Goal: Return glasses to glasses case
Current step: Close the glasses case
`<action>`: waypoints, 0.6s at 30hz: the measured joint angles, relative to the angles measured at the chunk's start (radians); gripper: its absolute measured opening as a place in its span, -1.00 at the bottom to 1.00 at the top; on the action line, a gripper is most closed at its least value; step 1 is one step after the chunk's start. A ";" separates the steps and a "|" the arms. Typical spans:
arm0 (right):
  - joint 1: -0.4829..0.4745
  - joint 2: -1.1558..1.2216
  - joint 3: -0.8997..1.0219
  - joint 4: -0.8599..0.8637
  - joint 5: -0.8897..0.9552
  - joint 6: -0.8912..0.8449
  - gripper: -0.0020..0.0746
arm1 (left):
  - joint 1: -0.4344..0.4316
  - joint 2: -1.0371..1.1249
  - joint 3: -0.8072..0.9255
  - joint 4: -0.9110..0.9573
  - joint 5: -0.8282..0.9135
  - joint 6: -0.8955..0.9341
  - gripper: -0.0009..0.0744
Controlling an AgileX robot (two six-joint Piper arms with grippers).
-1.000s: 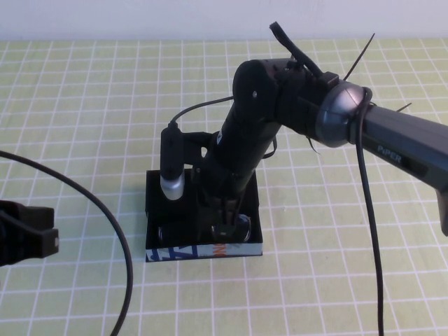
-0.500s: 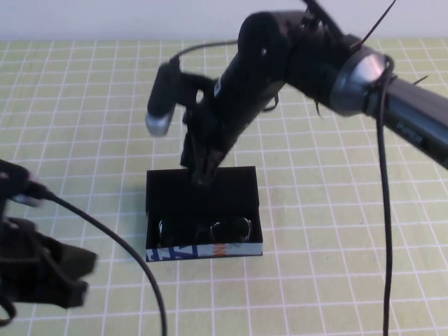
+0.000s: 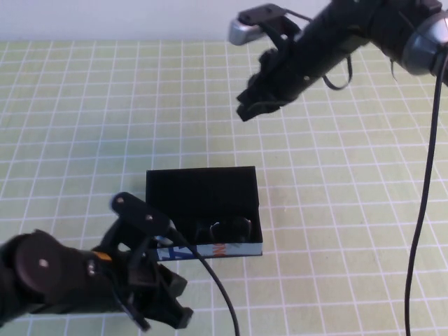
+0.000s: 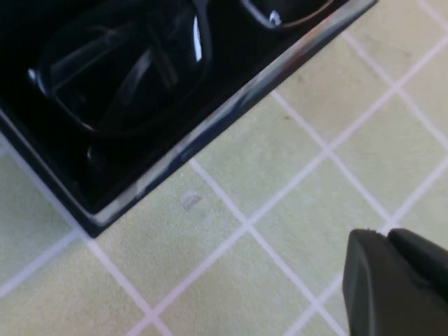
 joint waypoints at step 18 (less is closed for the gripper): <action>-0.070 0.237 0.000 0.184 0.037 -0.054 -0.99 | -0.036 0.154 0.000 -0.068 -0.205 0.004 -0.98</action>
